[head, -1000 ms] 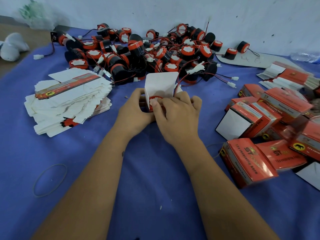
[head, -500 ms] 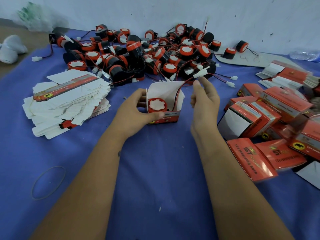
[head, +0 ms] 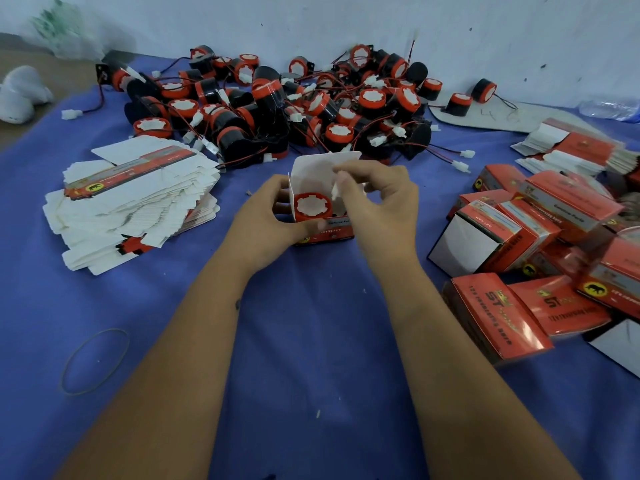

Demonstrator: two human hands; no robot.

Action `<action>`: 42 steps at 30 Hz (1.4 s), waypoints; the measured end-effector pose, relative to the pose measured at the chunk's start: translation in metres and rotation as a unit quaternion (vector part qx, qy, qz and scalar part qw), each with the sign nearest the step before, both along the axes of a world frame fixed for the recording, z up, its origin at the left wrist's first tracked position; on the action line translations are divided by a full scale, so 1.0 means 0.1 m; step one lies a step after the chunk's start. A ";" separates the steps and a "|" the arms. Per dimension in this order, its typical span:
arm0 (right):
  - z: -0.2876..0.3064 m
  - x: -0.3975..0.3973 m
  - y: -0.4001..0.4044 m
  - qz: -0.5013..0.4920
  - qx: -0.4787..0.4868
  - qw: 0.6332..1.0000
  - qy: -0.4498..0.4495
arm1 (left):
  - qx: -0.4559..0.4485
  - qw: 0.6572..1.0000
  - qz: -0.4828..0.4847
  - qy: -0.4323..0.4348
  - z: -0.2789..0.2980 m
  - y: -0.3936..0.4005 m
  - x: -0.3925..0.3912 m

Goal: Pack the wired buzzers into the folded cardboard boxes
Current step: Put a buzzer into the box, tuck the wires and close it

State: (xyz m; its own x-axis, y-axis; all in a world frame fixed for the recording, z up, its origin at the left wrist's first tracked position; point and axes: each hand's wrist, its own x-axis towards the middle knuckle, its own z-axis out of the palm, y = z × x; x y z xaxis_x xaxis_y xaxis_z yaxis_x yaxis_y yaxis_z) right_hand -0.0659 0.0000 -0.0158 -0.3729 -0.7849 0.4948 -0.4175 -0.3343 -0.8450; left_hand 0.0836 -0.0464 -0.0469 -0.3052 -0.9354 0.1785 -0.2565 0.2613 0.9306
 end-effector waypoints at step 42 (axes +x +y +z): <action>-0.20 0.06 -0.05 -0.005 -0.050 0.976 0.210 | 0.058 0.991 0.122 -0.023 0.01 -0.10 -0.22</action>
State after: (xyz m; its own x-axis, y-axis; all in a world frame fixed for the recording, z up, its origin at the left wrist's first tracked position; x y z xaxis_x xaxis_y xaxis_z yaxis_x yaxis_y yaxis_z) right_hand -0.0599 -0.0054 -0.0359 -0.1283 -0.7216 0.6803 -0.7238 -0.4008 -0.5617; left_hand 0.0611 -0.0563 -0.0458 -0.0725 -0.9958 0.0562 -0.3412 0.0777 0.9368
